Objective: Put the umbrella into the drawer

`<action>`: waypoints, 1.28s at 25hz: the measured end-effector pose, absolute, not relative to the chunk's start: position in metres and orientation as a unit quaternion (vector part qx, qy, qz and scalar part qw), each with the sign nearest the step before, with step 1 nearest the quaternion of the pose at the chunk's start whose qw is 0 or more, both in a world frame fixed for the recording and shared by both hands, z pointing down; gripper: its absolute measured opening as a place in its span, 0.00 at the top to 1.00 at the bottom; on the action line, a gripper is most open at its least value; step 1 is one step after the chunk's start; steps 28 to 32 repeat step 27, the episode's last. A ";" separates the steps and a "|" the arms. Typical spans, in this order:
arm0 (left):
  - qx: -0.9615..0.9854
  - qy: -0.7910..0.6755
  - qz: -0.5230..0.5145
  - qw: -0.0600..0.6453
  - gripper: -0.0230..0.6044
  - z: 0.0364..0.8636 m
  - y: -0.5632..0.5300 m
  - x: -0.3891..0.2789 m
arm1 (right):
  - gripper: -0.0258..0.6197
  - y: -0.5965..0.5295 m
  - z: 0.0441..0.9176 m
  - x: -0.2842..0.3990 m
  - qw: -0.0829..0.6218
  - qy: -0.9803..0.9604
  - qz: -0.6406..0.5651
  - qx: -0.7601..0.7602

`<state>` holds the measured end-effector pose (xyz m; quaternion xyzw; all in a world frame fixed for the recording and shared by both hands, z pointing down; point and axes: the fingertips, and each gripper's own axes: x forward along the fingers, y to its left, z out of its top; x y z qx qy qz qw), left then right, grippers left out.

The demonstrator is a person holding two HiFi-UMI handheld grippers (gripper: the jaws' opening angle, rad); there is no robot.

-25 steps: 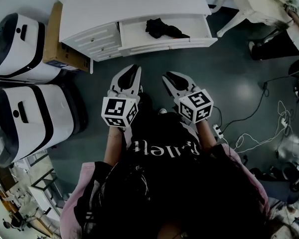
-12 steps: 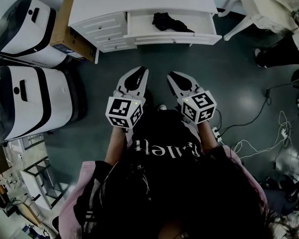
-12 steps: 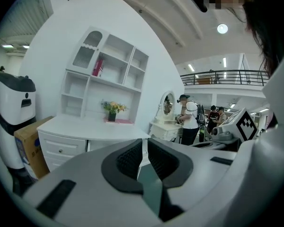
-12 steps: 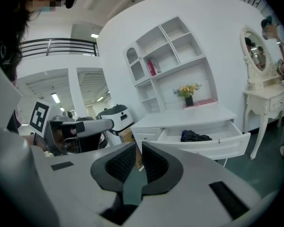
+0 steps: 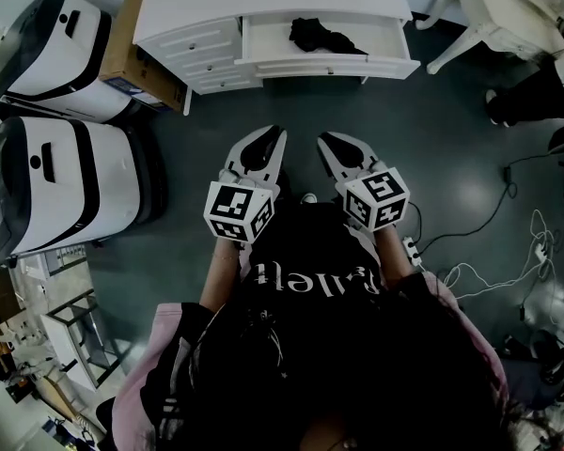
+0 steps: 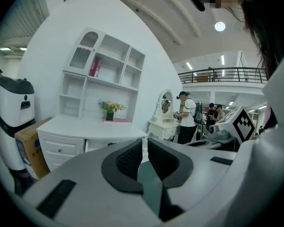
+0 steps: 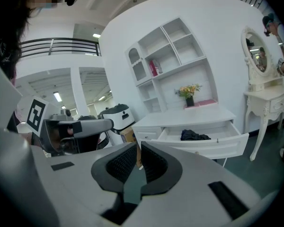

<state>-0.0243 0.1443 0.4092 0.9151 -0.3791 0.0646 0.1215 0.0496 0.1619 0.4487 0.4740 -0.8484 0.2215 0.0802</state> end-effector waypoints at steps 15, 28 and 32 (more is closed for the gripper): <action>0.919 -0.370 0.067 0.115 0.89 0.407 0.152 -0.008 | 0.87 0.171 0.449 0.062 0.081 -0.847 0.223 0.475; 0.925 -0.356 0.071 0.108 0.89 0.403 0.148 0.009 | 0.87 0.170 0.447 0.077 0.074 -0.841 0.225 0.487; 0.925 -0.356 0.071 0.108 0.89 0.403 0.148 0.009 | 0.87 0.170 0.447 0.077 0.074 -0.841 0.225 0.487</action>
